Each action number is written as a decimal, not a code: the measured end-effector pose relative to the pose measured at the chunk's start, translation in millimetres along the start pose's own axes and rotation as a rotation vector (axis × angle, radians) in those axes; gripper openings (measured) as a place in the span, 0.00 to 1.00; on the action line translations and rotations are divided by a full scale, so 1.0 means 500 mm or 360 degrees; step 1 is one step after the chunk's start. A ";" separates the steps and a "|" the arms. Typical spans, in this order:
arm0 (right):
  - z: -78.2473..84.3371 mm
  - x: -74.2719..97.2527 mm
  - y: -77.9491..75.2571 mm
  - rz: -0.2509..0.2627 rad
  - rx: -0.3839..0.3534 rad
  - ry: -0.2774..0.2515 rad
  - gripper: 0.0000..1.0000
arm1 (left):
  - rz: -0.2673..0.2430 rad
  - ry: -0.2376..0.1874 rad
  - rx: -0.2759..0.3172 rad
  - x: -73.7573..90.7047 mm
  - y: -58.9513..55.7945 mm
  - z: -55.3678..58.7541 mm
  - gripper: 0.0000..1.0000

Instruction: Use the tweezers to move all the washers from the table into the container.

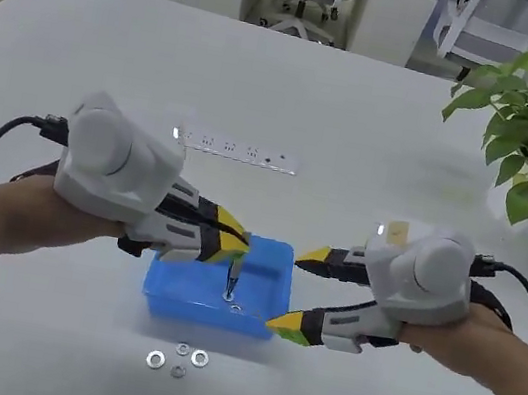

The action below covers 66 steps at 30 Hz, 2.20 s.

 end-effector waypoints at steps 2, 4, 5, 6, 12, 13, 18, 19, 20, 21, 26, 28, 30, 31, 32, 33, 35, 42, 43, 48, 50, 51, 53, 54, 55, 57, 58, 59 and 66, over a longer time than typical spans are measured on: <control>0.004 0.001 0.008 0.0007 -0.0011 -0.0004 0.57 | 0.0004 -0.0001 0.0002 0.006 -0.005 -0.003 0.06; 0.007 0.002 0.016 0.0010 -0.0020 -0.0003 0.59 | 0.0006 -0.0002 -0.0004 0.011 -0.011 -0.004 0.06; 0.010 0.003 0.021 0.0012 -0.0027 -0.0004 0.59 | 0.0006 -0.0002 -0.0006 0.013 -0.013 -0.004 0.06; 0.011 0.004 0.025 0.0014 -0.0033 -0.0005 0.60 | 0.0005 -0.0005 -0.0008 0.017 -0.016 -0.005 0.06; 0.016 0.004 0.040 0.0030 -0.0059 0.0002 0.66 | 0.0017 -0.0013 0.0008 0.028 -0.028 -0.007 0.06; 0.016 0.005 0.042 0.0031 -0.0056 -0.0002 0.67 | 0.0019 -0.0013 0.0013 0.029 -0.030 -0.005 0.06; 0.016 0.006 0.051 0.0026 -0.0064 -0.0009 0.67 | 0.0024 -0.0022 0.0018 0.035 -0.039 0.000 0.06; 0.017 0.006 0.053 0.0026 -0.0069 -0.0009 0.68 | 0.0026 -0.0025 0.0022 0.035 -0.039 0.003 0.06; 0.018 0.006 0.054 0.0027 -0.0071 -0.0009 0.68 | 0.0029 -0.0026 0.0024 0.036 -0.040 0.004 0.06; 0.019 0.005 0.056 0.0029 -0.0075 -0.0009 0.69 | 0.0034 -0.0026 0.0025 0.036 -0.041 0.006 0.06; 0.023 0.005 0.066 0.0027 -0.0081 -0.0011 0.72 | 0.0044 -0.0024 0.0028 0.037 -0.045 0.015 0.06; 0.024 0.005 0.069 0.0033 -0.0083 -0.0017 0.73 | 0.0051 -0.0017 0.0030 0.036 -0.047 0.021 0.06; 0.026 0.005 0.071 0.0039 -0.0095 -0.0027 0.75 | 0.0058 -0.0014 0.0034 0.035 -0.050 0.028 0.06; 0.027 0.005 0.073 0.0040 -0.0098 -0.0026 0.76 | 0.0062 -0.0012 0.0034 0.034 -0.052 0.030 0.06; 0.028 0.005 0.074 0.0044 -0.0102 -0.0025 0.77 | 0.0066 -0.0010 0.0033 0.033 -0.054 0.034 0.06; 0.030 0.005 0.076 0.0045 -0.0106 -0.0027 0.77 | 0.0070 -0.0008 0.0034 0.033 -0.056 0.036 0.06; 0.033 0.005 0.080 0.0046 -0.0117 -0.0029 0.78 | 0.0079 -0.0004 0.0030 0.031 -0.059 0.042 0.06; 0.044 0.002 0.094 0.0043 -0.0134 -0.0027 0.80 | 0.0085 0.0016 0.0031 0.028 -0.066 0.059 0.06; 0.044 0.002 0.095 0.0044 -0.0133 -0.0025 0.79 | 0.0085 0.0019 0.0030 0.027 -0.067 0.061 0.06; 0.042 0.000 0.101 0.0043 -0.0124 -0.0033 0.79 | 0.0083 0.0032 0.0017 0.025 -0.068 0.073 0.06; 0.042 -0.001 0.103 0.0042 -0.0125 -0.0034 0.79 | 0.0079 0.0030 0.0018 0.024 -0.068 0.076 0.06; 0.042 -0.001 0.104 0.0041 -0.0127 -0.0034 0.79 | 0.0076 0.0030 0.0015 0.024 -0.067 0.077 0.06; 0.045 -0.003 0.105 0.0035 -0.0130 -0.0033 0.79 | 0.0077 0.0030 0.0020 0.022 -0.067 0.080 0.06; 0.045 -0.004 0.107 0.0033 -0.0132 -0.0033 0.79 | 0.0077 0.0031 0.0021 0.021 -0.067 0.083 0.06; 0.046 -0.004 0.108 0.0032 -0.0135 -0.0033 0.79 | 0.0077 0.0034 0.0020 0.020 -0.066 0.085 0.06; 0.049 -0.005 0.109 0.0029 -0.0136 -0.0032 0.79 | 0.0077 0.0040 0.0021 0.018 -0.066 0.089 0.06; 0.049 -0.005 0.110 0.0027 -0.0136 -0.0032 0.79 | 0.0077 0.0037 0.0020 0.017 -0.066 0.090 0.06; 0.050 -0.006 0.110 0.0025 -0.0138 -0.0034 0.79 | 0.0079 0.0036 0.0024 0.016 -0.066 0.090 0.06; 0.052 -0.010 0.110 0.0020 -0.0139 -0.0040 0.78 | 0.0084 0.0047 0.0030 0.010 -0.068 0.098 0.06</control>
Point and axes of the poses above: the centre of the closed fingertips' face, and the gripper's own axes: x roughly backward along the fingers, y roughly to its left, z roughly out of its underside, the point moved 10 cm from there along x, roughly backward along the fingers, and after that the axes turned 14 degrees about -z, right-handed, at the moved point
